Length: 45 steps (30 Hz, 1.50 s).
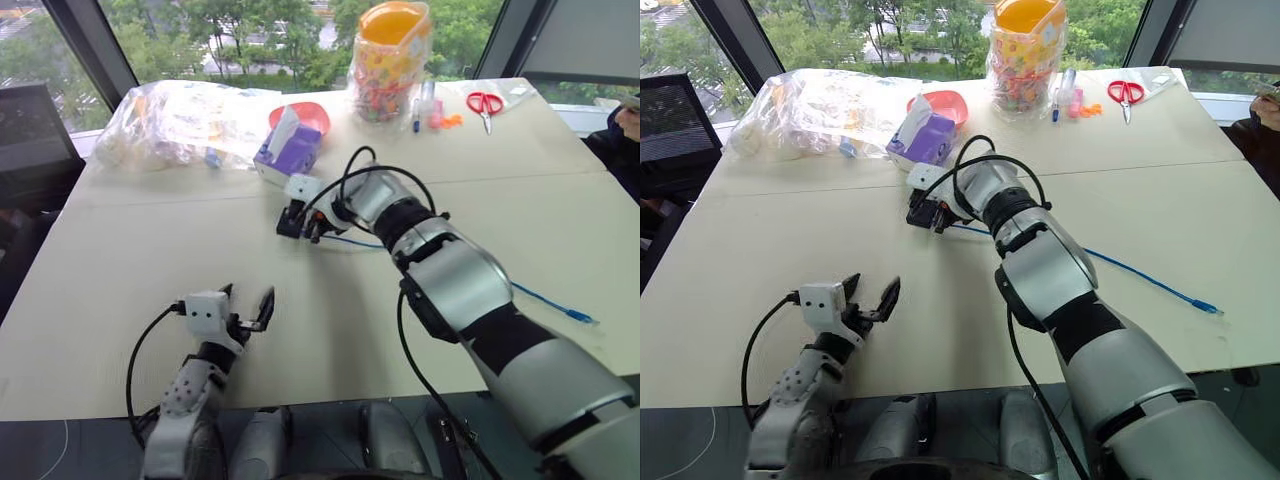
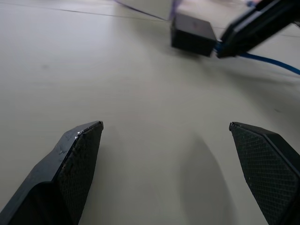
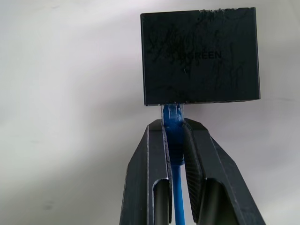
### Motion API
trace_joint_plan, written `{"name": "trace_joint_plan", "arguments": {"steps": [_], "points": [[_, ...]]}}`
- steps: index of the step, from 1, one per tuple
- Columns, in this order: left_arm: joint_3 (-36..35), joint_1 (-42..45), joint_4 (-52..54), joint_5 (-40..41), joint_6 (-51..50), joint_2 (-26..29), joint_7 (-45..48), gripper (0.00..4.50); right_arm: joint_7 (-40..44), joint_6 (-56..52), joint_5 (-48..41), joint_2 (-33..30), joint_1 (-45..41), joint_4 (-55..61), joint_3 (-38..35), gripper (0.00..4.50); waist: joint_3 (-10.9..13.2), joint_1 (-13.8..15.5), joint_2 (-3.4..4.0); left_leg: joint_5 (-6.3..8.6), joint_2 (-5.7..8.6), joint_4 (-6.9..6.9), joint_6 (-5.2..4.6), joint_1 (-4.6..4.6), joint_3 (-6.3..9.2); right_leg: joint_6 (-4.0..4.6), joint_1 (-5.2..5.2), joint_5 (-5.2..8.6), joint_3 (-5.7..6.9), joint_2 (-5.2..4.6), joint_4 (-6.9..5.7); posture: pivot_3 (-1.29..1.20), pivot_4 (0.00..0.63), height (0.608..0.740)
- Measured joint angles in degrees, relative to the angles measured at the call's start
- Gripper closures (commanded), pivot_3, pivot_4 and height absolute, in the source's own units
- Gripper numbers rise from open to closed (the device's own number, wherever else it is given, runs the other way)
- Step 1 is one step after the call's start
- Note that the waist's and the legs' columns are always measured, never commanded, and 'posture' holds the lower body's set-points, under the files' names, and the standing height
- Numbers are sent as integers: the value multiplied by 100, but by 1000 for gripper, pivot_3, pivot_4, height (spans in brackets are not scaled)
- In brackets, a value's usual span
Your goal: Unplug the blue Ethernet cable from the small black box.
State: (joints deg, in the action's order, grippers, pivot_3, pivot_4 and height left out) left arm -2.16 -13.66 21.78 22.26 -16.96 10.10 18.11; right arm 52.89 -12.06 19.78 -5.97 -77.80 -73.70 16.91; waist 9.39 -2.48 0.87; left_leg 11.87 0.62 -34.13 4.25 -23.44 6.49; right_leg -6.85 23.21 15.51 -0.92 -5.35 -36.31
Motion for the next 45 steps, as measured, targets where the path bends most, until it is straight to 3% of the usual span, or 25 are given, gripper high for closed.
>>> {"name": "trace_joint_plan", "arguments": {"steps": [4,8,11,18,28,36,45], "points": [[-557,467,314,970,-764,569,332,0,-421,1435,-181,-471,950,786,-170,4446,11,-17,-18,-4,-4,-1,4,2,3,-11,2,-6,-2,5,-15,0,150,740],[-1004,914,603,1964,-1554,1407,783,0,-684,2029,-326,-888,2363,2382,-229,4446,16,-20,-26,-6,-5,-2,6,7,5,-12,4,-7,-7,7,-34,0,150,740],[-1125,1267,552,2285,-1853,1730,939,0,-1106,2345,-287,-1112,3262,3513,-222,4446,24,-9,-39,-13,-5,-4,20,11,5,-12,8,-6,-10,8,-56,0,150,740],[-1133,2080,129,2513,-2211,2116,1274,0,-2352,3060,316,-1491,4169,4928,-129,4446,42,26,-70,-37,-15,-10,39,30,8,5,0,-3,-23,26,-78,0,150,740],[-757,2937,-371,2441,-2329,2146,1647,0,-4060,4248,2173,-2223,4442,5506,559,4446,69,3,-117,-43,-19,-7,47,27,6,2,4,-10,-30,28,-73,0,150,740],[-383,3191,-362,2344,-2409,2213,2006,0,-4625,4655,2473,-2434,4518,5960,581,4446,77,2,-130,-44,-19,-9,49,28,6,6,2,-8,-30,28,-75,0,150,740],[-44,3412,-417,2072,-2311,2241,2458,0,-4724,5023,2508,-2547,4384,5986,584,4446,77,0,-131,-44,-19,-9,48,27,5,6,2,-8,-30,28,-74,0,150,740]]}}
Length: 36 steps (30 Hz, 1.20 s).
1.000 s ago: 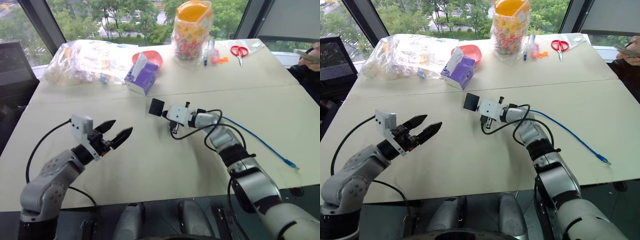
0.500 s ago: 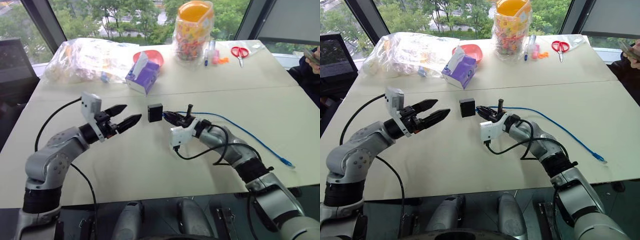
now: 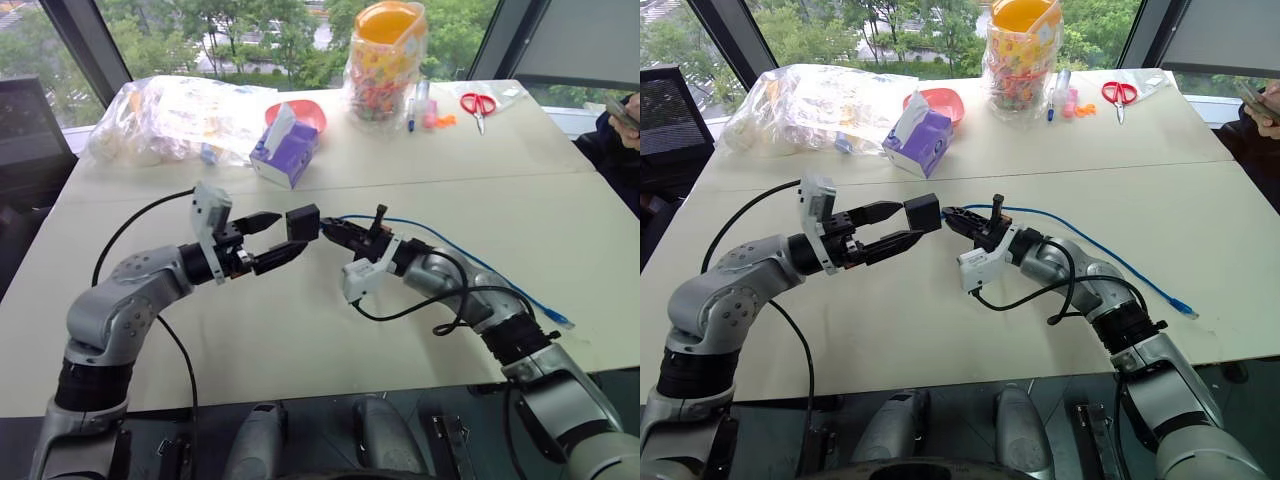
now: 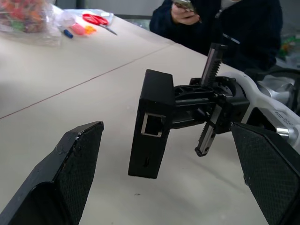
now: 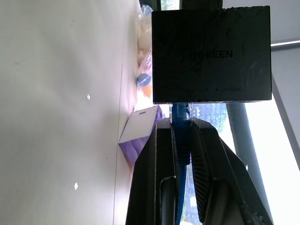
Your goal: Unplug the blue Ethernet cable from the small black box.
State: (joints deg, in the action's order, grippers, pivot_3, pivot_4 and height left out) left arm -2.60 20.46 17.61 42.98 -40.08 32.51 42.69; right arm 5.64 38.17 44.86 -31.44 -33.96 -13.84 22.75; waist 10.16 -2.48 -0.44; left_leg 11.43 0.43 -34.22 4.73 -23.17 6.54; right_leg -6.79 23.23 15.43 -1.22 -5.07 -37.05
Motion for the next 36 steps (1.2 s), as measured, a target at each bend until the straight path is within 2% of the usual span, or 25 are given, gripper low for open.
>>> {"name": "trace_joint_plan", "arguments": {"steps": [7,8,10,15,16,27,33,36], "points": [[234,11,-106,-423,354,-42,241,0,2,157,-23,-7,-69,-2,-3,4446,0,0,0,0,0,0,0,0,0,1,0,1,0,0,0,0,150,740],[266,11,-132,-515,440,-42,266,547,6,191,-25,-7,-69,-2,-2,4500,0,1,0,0,0,0,0,0,0,1,0,1,0,0,0,0,150,740],[319,11,-185,-630,548,-70,314,1245,15,228,-26,-7,-69,-2,-2,4500,0,1,0,0,0,0,0,0,0,2,0,1,0,0,0,0,150,740],[348,15,-269,-797,696,-161,316,3719,138,354,-161,-30,-66,0,-2,4500,0,-5,0,0,0,0,0,0,0,0,0,0,0,0,-1,0,150,740],[356,28,-296,-838,721,-171,330,4028,162,356,-178,-33,-65,0,0,4500,0,-3,0,0,0,0,0,0,0,0,0,0,0,0,-1,0,150,740],[378,47,-346,-995,787,-312,341,4007,275,355,-260,-83,-63,0,-18,4500,0,-2,0,0,0,0,-1,0,0,-2,0,-1,0,0,-1,0,150,740],[379,46,-345,-996,788,-311,356,4007,396,402,-360,-86,-63,0,-4,1661,0,1,0,0,0,0,-1,0,0,-2,0,-1,0,0,-1,0,150,740],[378,21,-345,-1005,830,-303,399,4007,733,303,-750,-53,-57,-30,-4,163,0,-3,0,0,-1,0,-1,1,0,-2,-1,-1,0,0,-1,0,150,740]]}}
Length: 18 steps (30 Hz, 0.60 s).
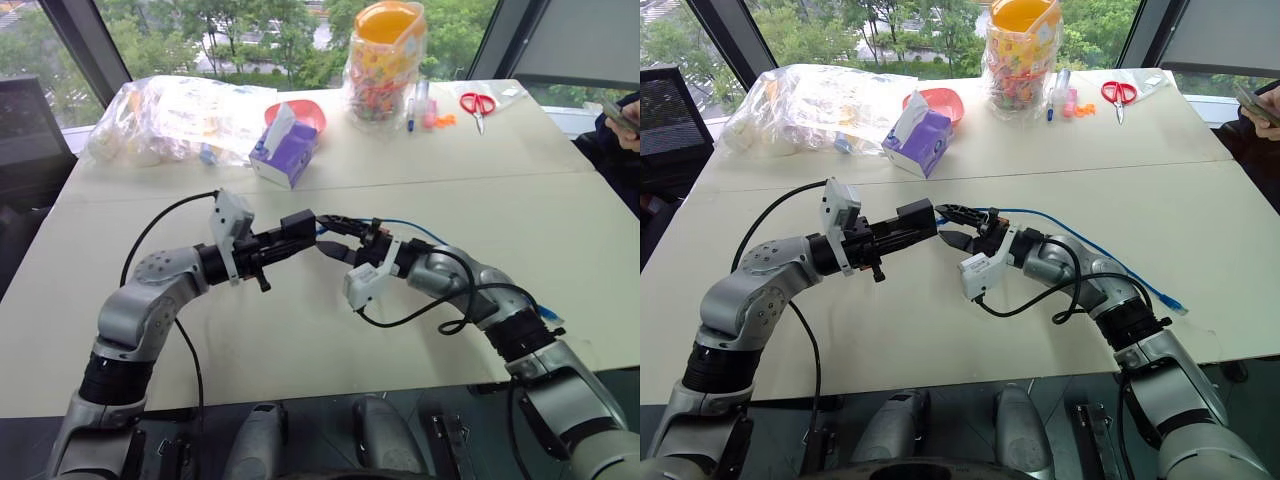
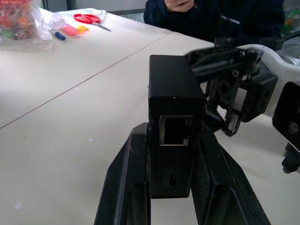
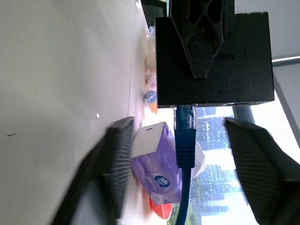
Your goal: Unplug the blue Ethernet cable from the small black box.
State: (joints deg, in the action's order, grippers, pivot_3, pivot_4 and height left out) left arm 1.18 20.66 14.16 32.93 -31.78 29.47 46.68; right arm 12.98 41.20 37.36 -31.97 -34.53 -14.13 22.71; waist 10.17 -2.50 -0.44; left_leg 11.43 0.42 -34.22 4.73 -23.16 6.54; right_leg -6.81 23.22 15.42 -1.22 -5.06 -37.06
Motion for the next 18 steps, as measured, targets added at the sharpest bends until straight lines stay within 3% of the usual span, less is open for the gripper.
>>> {"name": "trace_joint_plan", "arguments": {"steps": [3,8,11,18], "points": [[-9,-117,9,-29,105,79,89,4007,926,-393,-955,43,85,-25,24,71,0,-1,0,0,-1,0,0,1,0,-1,-2,0,0,0,0,0,150,740],[-178,-467,218,259,17,596,689,4007,3418,-1899,-3136,-270,116,97,11,71,13,1,1,0,-4,-1,-1,1,0,6,-5,3,2,0,0,0,150,740],[-310,-439,547,768,-316,908,1071,4007,4873,-3690,-4702,-438,-26,811,-133,71,25,2,4,0,-7,-1,-1,1,1,7,-4,4,2,1,-2,0,150,740],[-377,-95,613,1111,-565,1055,1304,4007,6386,-6894,-6932,-515,-854,1385,-650,71,29,8,2,0,-8,-2,-1,1,1,4,-3,2,5,4,0,0,150,740]]}}
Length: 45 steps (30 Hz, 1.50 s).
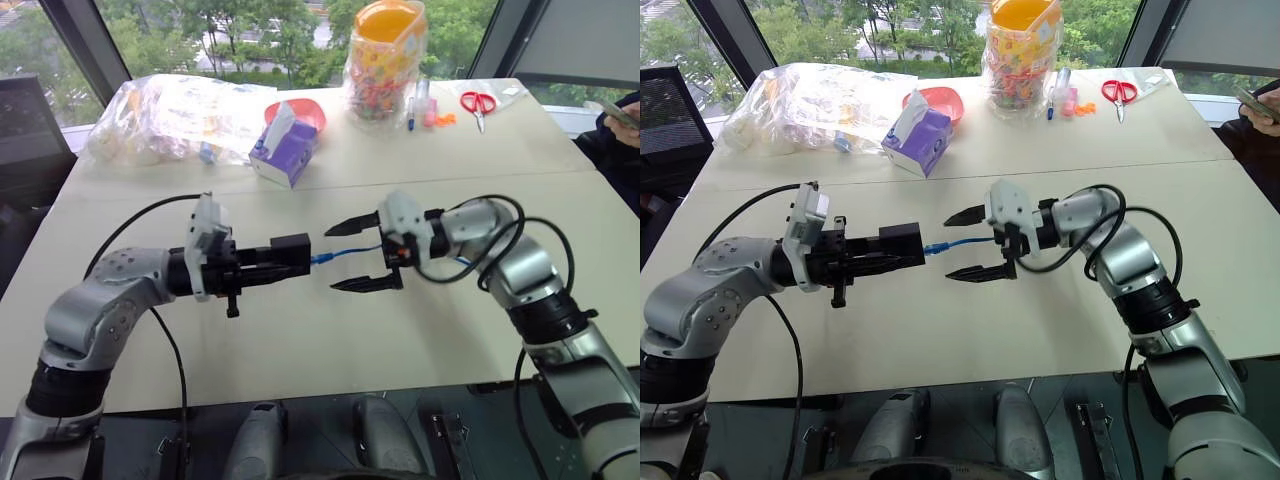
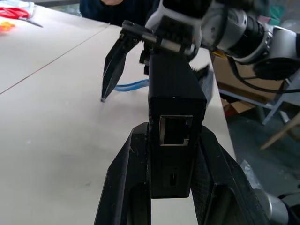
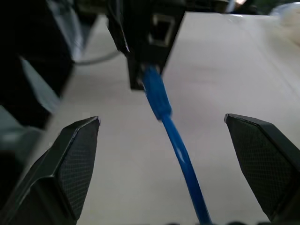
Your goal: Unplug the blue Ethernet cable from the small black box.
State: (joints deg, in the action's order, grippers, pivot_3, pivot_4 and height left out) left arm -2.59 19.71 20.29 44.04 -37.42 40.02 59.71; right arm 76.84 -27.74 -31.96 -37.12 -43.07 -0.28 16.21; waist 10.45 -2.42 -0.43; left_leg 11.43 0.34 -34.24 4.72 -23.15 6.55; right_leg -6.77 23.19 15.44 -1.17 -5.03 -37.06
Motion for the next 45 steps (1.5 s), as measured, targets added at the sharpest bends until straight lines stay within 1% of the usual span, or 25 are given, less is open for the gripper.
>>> {"name": "trace_joint_plan", "arguments": {"steps": [3,6,10,15,16,17,19,20,30,33,34,35,36,45], "points": [[0,69,-23,30,-32,0,-4,4007,335,-728,-342,-5,-199,-10,-101,71,0,1,0,0,0,0,0,-4,0,-6,4,-2,1,0,1,0,150,740],[-6,78,-76,32,-49,-14,-29,4007,431,-1117,-459,21,-275,-40,-120,71,1,1,-1,0,0,0,0,-7,0,-6,7,-3,2,0,1,0,150,740],[-48,105,-125,31,-46,-76,-135,4007,387,-1431,-510,209,-301,-120,-203,71,2,-4,-2,0,0,0,0,-7,-1,-7,10,-3,2,1,0,0,150,740],[-51,114,-126,31,-45,-92,-190,4007,253,-1519,-474,468,-325,-137,-215,71,2,-3,-2,0,0,0,0,-11,-1,-8,13,-4,2,1,0,0,150,740],[-51,112,-125,31,-43,-104,-207,4007,227,-1520,-446,498,-325,-143,-215,583,2,-2,-2,0,0,0,0,-11,-1,-8,13,-4,2,1,0,0,150,740],[-51,111,-125,31,-43,-114,-217,4007,211,-1519,-424,509,-325,-154,-215,869,2,-2,-2,0,0,0,0,-11,-1,-8,13,-4,2,1,0,0,150,740],[-51,98,-123,38,-41,-126,-211,4007,159,-1520,-388,543,-327,-209,-217,1907,2,-2,-2,0,0,0,0,-11,-1,-8,13,-4,2,1,0,0,150,740],[-50,87,-115,41,-40,-133,-197,4007,116,-1522,-353,571,-327,-255,-220,2335,2,-2,-2,0,0,0,0,-12,-1,-8,14,-4,1,1,0,0,150,740],[-64,69,-107,41,-12,-190,-232,4007,80,-1578,-229,702,-336,-347,-210,2335,3,-4,-2,0,0,0,0,-12,-1,-8,15,-4,2,1,-1,0,150,740],[-77,69,-103,47,20,-191,-218,4007,62,-1583,-198,727,-352,-399,-218,3197,3,-4,-2,0,0,0,0,-12,-1,-8,15,-4,1,1,-1,0,150,740],[-75,69,-96,60,22,-194,-199,4007,51,-1583,-189,733,-361,-444,-223,3641,3,-4,-2,0,0,0,0,-12,-1,-8,15,-4,2,1,-1,0,150,740],[-75,68,-80,69,22,-196,-173,4007,51,-1584,-183,734,-365,-472,-236,4227,3,-4,-2,0,0,0,0,-12,-1,-8,15,-4,2,1,-1,0,150,740],[-94,62,-73,89,28,-195,-145,4007,37,-1581,-163,732,-370,-488,-253,4455,3,-4,-2,0,0,0,0,-12,-1,-8,15,-4,1,1,-1,0,150,740],[-99,51,-72,90,41,-192,-136,4007,60,-1585,-134,749,-387,-503,-253,4455,3,-4,-2,0,0,0,0,-12,-1,-9,15,-4,2,2,-1,0,150,740]]}}
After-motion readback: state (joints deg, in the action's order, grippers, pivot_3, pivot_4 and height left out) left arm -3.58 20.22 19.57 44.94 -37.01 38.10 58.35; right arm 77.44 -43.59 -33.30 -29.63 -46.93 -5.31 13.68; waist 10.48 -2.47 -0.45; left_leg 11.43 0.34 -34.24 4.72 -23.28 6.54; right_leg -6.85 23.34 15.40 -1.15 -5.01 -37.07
